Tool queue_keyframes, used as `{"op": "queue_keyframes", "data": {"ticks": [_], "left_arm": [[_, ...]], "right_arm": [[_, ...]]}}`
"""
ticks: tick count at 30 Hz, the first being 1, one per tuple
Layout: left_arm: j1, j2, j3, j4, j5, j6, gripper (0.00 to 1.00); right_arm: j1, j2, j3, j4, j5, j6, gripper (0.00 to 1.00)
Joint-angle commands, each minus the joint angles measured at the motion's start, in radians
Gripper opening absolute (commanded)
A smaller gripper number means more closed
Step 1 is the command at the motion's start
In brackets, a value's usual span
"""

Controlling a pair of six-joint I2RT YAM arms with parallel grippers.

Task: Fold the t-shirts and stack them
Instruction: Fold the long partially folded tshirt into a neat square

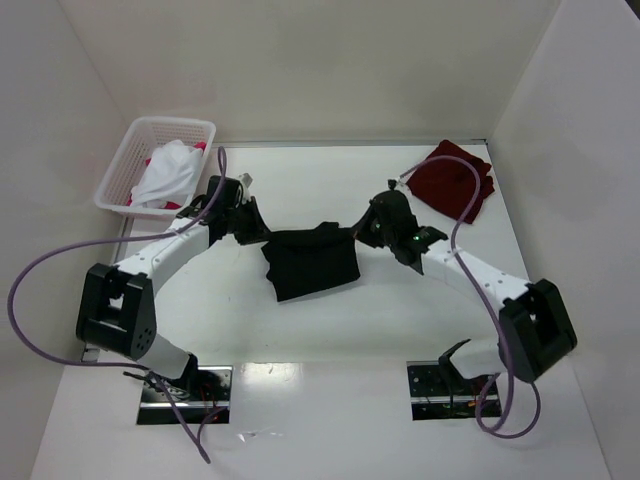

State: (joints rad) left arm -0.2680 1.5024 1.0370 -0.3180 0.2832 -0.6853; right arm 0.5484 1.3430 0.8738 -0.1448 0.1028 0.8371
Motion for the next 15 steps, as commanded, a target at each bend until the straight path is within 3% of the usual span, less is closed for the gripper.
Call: {"op": "queue_keyframes", "data": {"ticks": [1, 11, 15], "left_arm": [[0.030, 0.053, 0.046, 0.074, 0.016, -0.017, 0.00], [0.102, 0.209, 0.035, 0.149, 0.040, -0.042, 0.00], [0.113, 0.281, 0.055, 0.171, 0.040, -0.042, 0.05]], "right_arm": [[-0.031, 0.097, 0.134, 0.102, -0.029, -0.069, 0.00], [-0.050, 0.402, 0.281, 0.185, -0.081, -0.096, 0.01], [-0.059, 0.476, 0.316, 0.205, -0.081, -0.108, 0.02]]}}
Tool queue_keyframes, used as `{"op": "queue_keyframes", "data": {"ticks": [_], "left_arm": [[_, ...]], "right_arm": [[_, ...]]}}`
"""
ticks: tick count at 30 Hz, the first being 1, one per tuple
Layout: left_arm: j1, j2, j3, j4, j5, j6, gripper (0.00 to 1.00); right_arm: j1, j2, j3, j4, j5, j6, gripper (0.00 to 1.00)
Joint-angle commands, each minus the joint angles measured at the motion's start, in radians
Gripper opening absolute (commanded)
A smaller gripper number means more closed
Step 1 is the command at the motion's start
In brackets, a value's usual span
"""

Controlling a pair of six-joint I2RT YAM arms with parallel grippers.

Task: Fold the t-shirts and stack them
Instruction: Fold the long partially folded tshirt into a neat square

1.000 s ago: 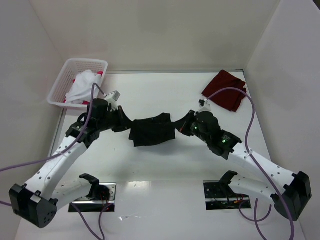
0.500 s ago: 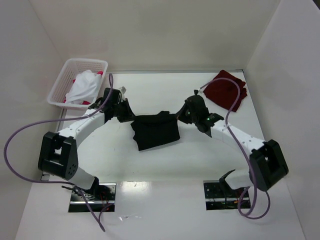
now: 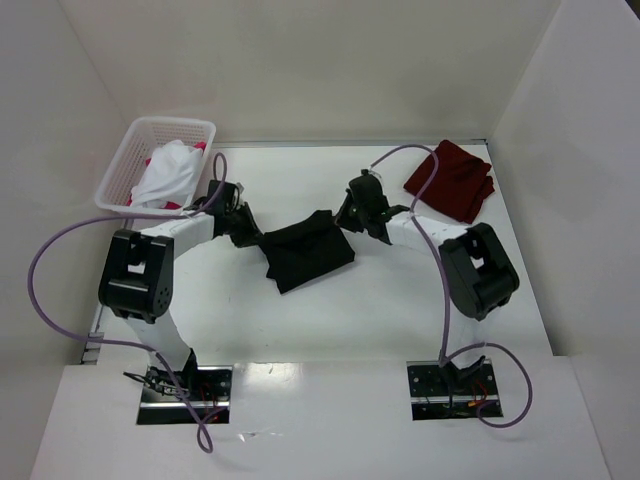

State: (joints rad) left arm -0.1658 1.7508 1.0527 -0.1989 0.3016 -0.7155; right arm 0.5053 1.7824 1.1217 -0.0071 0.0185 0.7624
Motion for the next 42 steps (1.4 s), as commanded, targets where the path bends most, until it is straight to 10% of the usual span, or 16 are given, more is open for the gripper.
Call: {"op": "queue_keyframes", "data": {"ticks": [1, 3, 5, 10, 15, 18, 20, 24, 42], "left_arm": [[0.020, 0.033, 0.040, 0.052, 0.022, -0.012, 0.05], [0.029, 0.047, 0.040, 0.073, 0.022, -0.012, 0.11], [0.029, 0.056, 0.049, 0.073, 0.022, -0.021, 0.39], [0.029, -0.028, 0.067, 0.073, 0.011, -0.012, 0.72], [0.029, -0.187, 0.096, 0.029, -0.002, 0.010, 0.87], [0.000, -0.287, 0.064, 0.058, 0.033, 0.010, 0.71], [-0.015, -0.313, 0.012, 0.114, 0.082, -0.019, 0.29], [-0.038, -0.304, -0.055, 0.156, 0.151, -0.053, 0.00], [-0.080, 0.030, -0.065, 0.272, 0.142, -0.075, 0.00]], "right_arm": [[-0.025, 0.049, 0.079, 0.067, 0.003, -0.034, 0.04], [-0.037, 0.090, 0.114, 0.076, -0.006, -0.044, 0.09], [-0.050, 0.115, 0.144, 0.076, -0.031, -0.055, 0.17], [-0.071, 0.097, 0.194, 0.075, -0.049, -0.100, 0.63], [-0.071, -0.018, 0.179, 0.062, -0.040, -0.110, 0.77], [-0.071, -0.119, 0.106, 0.067, -0.049, -0.111, 0.41], [-0.071, -0.168, 0.066, 0.099, -0.097, -0.101, 0.13], [-0.071, -0.140, 0.012, 0.108, -0.216, -0.080, 0.00], [-0.071, 0.156, 0.056, 0.130, -0.318, -0.066, 0.00]]}}
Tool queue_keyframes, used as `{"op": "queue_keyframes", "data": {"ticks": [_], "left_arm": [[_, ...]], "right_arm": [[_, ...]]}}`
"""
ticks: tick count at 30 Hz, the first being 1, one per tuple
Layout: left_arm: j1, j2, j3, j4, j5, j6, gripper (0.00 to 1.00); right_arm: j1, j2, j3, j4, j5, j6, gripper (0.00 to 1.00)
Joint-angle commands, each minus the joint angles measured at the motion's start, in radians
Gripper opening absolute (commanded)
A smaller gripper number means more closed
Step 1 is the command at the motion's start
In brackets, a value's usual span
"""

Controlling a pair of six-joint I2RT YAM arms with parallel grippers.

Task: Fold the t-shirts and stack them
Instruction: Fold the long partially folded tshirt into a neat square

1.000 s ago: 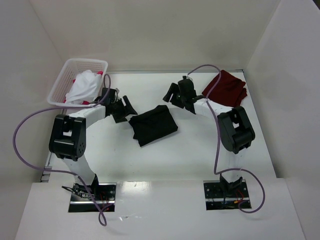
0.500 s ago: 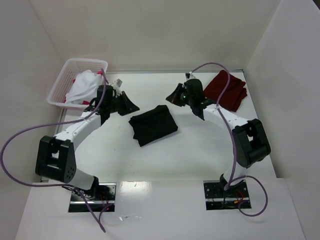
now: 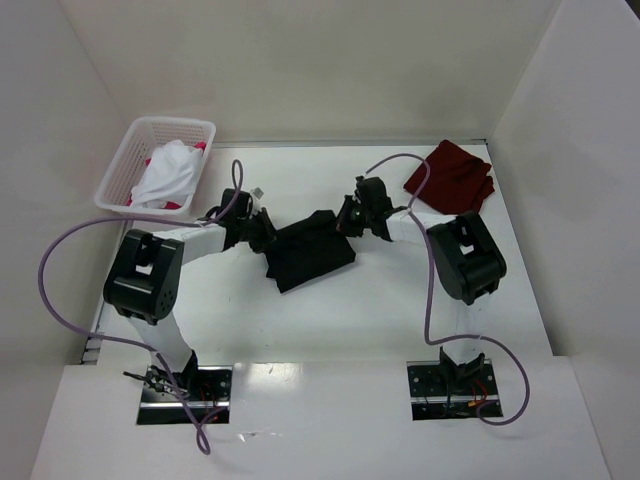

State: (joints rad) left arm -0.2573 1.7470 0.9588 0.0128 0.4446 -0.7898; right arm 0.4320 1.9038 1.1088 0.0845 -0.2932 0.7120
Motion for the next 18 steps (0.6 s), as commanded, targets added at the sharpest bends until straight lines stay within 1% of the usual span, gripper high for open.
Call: {"op": "queue_keyframes", "data": {"ticks": [1, 3, 5, 12, 18], "left_arm": [[0.012, 0.045, 0.029, 0.061, -0.001, 0.000, 0.00], [0.038, 0.074, 0.050, 0.061, 0.009, 0.009, 0.00], [0.038, 0.083, 0.060, 0.061, 0.009, 0.009, 0.00], [0.038, 0.101, 0.101, 0.042, 0.009, 0.020, 0.00], [0.056, 0.111, 0.121, 0.021, 0.009, 0.040, 0.00]], "right_arm": [[0.002, 0.049, 0.083, 0.038, -0.006, -0.016, 0.00], [0.002, 0.090, 0.138, 0.026, -0.006, -0.026, 0.00], [0.002, 0.124, 0.187, 0.012, 0.003, -0.037, 0.00], [-0.016, 0.169, 0.266, 0.003, 0.025, -0.046, 0.00], [-0.039, 0.204, 0.299, -0.006, 0.025, -0.046, 0.00]]}}
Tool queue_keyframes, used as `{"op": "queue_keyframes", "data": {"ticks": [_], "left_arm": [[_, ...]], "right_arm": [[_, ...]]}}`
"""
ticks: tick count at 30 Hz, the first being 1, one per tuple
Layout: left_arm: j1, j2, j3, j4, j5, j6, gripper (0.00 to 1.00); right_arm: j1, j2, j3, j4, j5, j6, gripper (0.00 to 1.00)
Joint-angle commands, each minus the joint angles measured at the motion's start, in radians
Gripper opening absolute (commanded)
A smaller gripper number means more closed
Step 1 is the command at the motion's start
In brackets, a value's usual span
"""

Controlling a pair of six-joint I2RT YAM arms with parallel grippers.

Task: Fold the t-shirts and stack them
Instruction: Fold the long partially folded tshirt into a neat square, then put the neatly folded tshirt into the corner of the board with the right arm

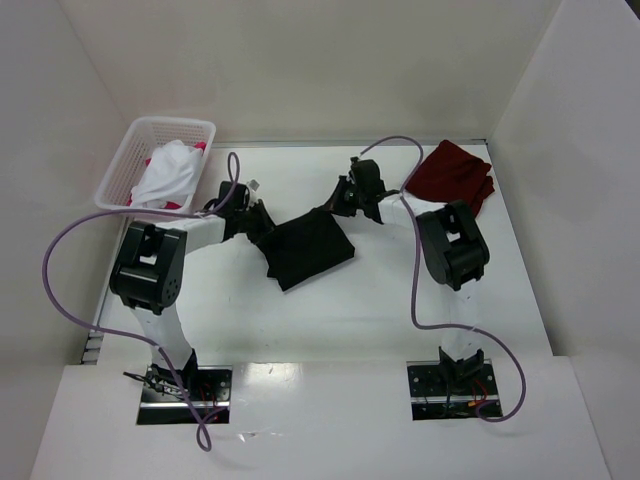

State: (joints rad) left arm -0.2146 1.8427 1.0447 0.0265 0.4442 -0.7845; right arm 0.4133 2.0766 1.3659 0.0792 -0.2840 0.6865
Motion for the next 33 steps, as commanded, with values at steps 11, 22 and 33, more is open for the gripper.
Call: {"op": "queue_keyframes", "data": {"ticks": [11, 22, 33], "left_arm": [[0.061, -0.077, 0.077, -0.092, -0.007, 0.103, 0.56], [0.043, -0.252, 0.069, -0.201, -0.009, 0.159, 0.89], [0.043, -0.467, 0.018, -0.273, -0.027, 0.168, 0.95]], "right_arm": [[-0.067, -0.060, 0.061, -0.073, 0.028, -0.071, 0.10], [-0.090, -0.269, -0.066, -0.177, -0.026, -0.205, 0.99], [-0.090, -0.274, -0.208, -0.168, -0.079, -0.235, 0.91]]}}
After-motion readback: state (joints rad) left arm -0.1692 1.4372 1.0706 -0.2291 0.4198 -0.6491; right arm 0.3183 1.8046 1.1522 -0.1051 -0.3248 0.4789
